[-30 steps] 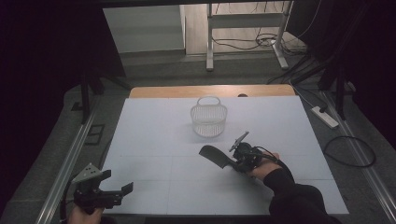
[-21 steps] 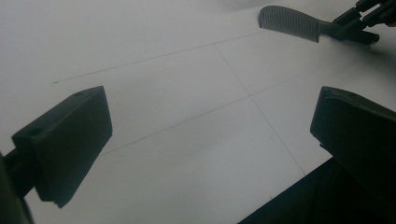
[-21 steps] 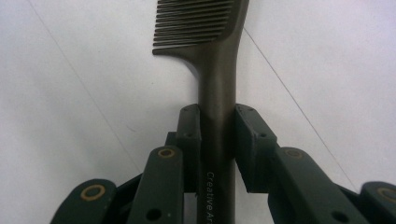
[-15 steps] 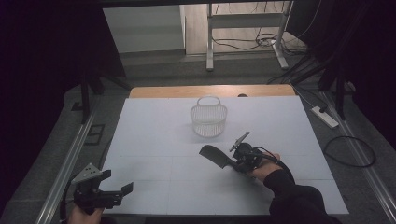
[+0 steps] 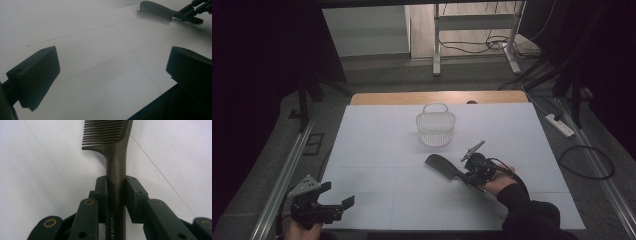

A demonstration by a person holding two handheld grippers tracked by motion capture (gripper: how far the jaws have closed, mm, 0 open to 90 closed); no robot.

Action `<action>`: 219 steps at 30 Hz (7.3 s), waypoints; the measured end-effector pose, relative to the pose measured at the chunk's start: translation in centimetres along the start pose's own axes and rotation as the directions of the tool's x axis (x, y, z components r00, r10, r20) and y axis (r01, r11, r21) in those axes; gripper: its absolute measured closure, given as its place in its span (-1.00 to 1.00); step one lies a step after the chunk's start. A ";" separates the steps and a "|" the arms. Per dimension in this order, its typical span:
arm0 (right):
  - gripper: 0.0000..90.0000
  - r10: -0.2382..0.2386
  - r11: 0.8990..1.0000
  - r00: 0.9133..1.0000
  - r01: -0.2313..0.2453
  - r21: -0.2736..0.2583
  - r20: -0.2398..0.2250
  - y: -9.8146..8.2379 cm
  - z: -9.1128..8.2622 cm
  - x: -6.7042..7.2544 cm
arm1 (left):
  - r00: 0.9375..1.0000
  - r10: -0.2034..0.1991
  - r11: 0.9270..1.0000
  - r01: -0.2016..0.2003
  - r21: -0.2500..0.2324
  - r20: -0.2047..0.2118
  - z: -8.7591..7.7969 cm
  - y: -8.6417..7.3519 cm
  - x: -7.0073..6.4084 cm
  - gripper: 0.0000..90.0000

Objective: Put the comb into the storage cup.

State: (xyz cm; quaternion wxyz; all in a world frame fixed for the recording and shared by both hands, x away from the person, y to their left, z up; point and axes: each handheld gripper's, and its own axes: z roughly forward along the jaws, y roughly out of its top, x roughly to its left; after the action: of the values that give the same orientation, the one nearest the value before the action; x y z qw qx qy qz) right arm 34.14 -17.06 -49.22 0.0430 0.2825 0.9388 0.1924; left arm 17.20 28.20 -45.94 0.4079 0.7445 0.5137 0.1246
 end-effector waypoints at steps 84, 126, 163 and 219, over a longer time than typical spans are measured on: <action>0.60 0.034 0.916 0.998 -0.007 -0.402 0.059 -3.4 -7.3 1.5 | 0.961 0.112 0.994 -0.103 -0.049 0.254 6.0 9.4 -1.9 -1.00; 0.60 -0.016 0.890 0.994 0.063 -0.452 0.109 -3.0 -7.6 2.3 | 0.921 0.145 0.989 -0.134 -0.055 0.362 10.7 15.4 -4.8 -1.00; 0.60 -0.192 0.855 0.973 0.231 -0.464 0.130 -1.8 -5.7 6.4 | 0.868 0.075 0.993 -0.113 0.047 0.492 12.3 14.9 -5.6 -1.00; 0.59 -0.307 0.809 0.933 0.360 -0.465 0.187 -1.5 -4.8 8.2 | 0.707 -0.175 0.974 0.023 0.225 0.686 13.4 14.5 -5.5 0.86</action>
State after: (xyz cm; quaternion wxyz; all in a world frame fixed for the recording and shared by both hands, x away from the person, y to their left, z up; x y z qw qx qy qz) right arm 25.62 -15.40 -45.15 0.1949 0.1025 0.8899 0.3995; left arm 32.53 15.02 -42.49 0.5016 0.7441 0.3696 -0.2411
